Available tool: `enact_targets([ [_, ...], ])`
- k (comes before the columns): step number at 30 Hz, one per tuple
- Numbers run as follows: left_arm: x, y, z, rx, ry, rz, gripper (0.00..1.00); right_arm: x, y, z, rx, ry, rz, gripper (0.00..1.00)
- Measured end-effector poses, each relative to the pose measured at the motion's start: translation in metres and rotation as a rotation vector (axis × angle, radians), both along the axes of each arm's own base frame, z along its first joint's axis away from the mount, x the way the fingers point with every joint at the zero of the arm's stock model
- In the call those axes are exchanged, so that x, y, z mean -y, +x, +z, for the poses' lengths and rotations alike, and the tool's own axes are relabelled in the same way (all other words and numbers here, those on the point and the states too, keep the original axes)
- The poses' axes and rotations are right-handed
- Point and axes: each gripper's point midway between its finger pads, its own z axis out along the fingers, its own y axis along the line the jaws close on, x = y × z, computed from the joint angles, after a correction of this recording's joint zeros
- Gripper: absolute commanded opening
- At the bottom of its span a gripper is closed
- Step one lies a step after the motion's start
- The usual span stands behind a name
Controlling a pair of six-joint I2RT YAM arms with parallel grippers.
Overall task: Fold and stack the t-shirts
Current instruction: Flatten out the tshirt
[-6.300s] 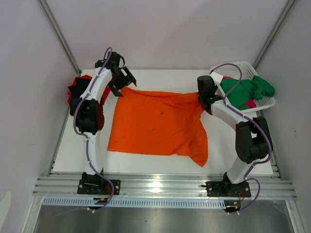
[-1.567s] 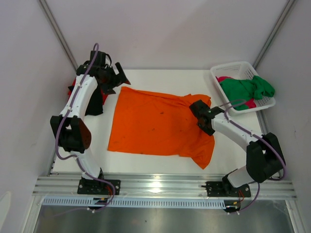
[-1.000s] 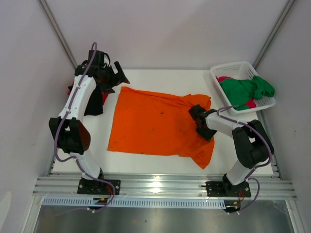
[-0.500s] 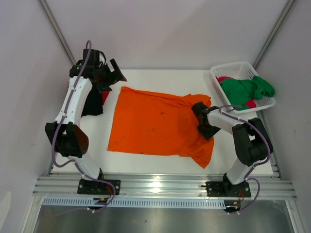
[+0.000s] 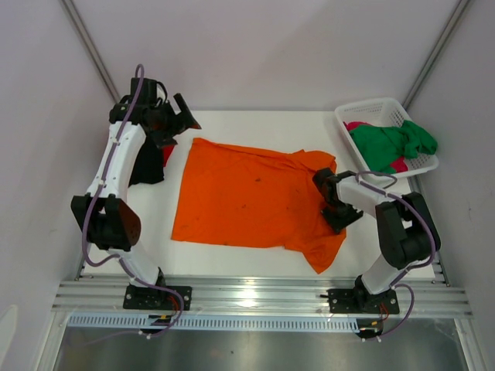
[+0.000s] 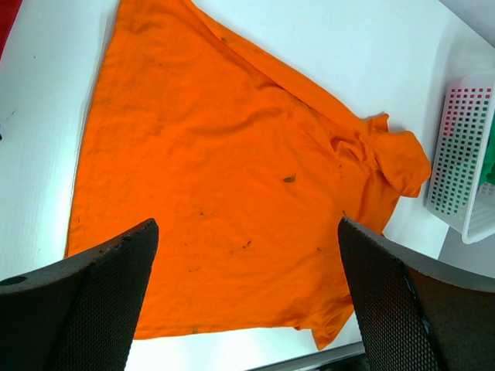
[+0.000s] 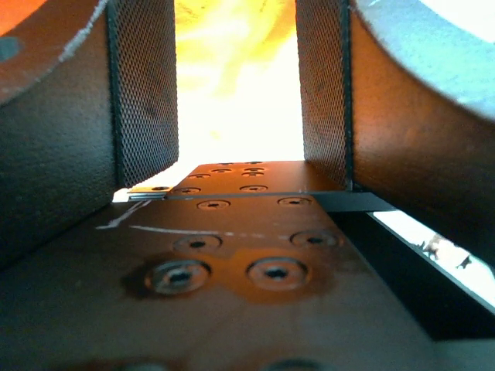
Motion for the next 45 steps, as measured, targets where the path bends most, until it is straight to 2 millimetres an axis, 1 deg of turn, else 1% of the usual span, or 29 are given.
enact_targets([
  [11, -0.005, 0.001, 0.0, 0.0, -0.008, 0.01, 0.99, 0.021, -0.038, 0.001, -0.083, -0.018, -0.081, 0.49],
  [14, -0.005, 0.001, 0.001, 0.0, -0.013, 0.007, 0.99, 0.027, -0.045, 0.002, -0.097, -0.023, -0.1, 0.49],
  [20, -0.004, 0.001, 0.001, 0.0, -0.016, 0.004, 0.99, 0.035, -0.056, 0.002, -0.112, -0.029, -0.124, 0.48],
  [21, -0.004, 0.001, 0.001, 0.0, -0.017, 0.003, 0.99, 0.035, -0.057, 0.002, -0.113, -0.031, -0.124, 0.47],
  [25, -0.003, 0.001, 0.002, 0.003, -0.023, -0.002, 0.99, 0.038, -0.055, 0.004, -0.111, -0.05, -0.087, 0.48],
  [27, -0.001, 0.001, 0.003, 0.006, -0.032, -0.01, 1.0, 0.04, -0.045, 0.011, -0.077, -0.099, -0.028, 0.49],
  [29, 0.0, 0.001, 0.003, 0.006, -0.036, -0.014, 0.99, 0.032, -0.028, 0.024, -0.004, -0.128, 0.056, 0.5],
  [30, 0.001, 0.001, 0.003, 0.007, -0.038, -0.016, 1.0, 0.023, -0.014, 0.037, 0.072, -0.142, 0.12, 0.5],
  [31, 0.001, 0.002, 0.003, 0.01, -0.039, -0.017, 0.99, 0.017, -0.004, 0.047, 0.132, -0.142, 0.157, 0.5],
  [33, 0.002, 0.002, 0.0, 0.011, -0.044, -0.022, 1.0, 0.003, 0.015, 0.073, 0.274, -0.128, 0.23, 0.51],
  [35, 0.004, 0.001, -0.006, -0.002, -0.051, -0.029, 1.0, -0.001, 0.03, 0.097, 0.385, -0.126, 0.263, 0.51],
  [37, 0.004, 0.0, -0.014, -0.017, -0.054, -0.031, 1.0, 0.0, 0.04, 0.112, 0.447, -0.143, 0.284, 0.51],
  [38, 0.005, -0.002, -0.018, -0.025, -0.056, -0.032, 1.0, 0.0, 0.045, 0.117, 0.466, -0.156, 0.295, 0.51],
  [40, 0.005, -0.003, -0.025, -0.041, -0.058, -0.034, 1.0, -0.001, 0.053, 0.12, 0.482, -0.182, 0.328, 0.51],
  [43, 0.007, -0.005, -0.034, -0.056, -0.066, -0.039, 0.99, -0.003, 0.067, 0.119, 0.495, -0.222, 0.383, 0.51],
  [45, 0.009, -0.007, -0.039, -0.064, -0.071, -0.048, 1.0, -0.006, 0.081, 0.118, 0.508, -0.246, 0.427, 0.51],
])
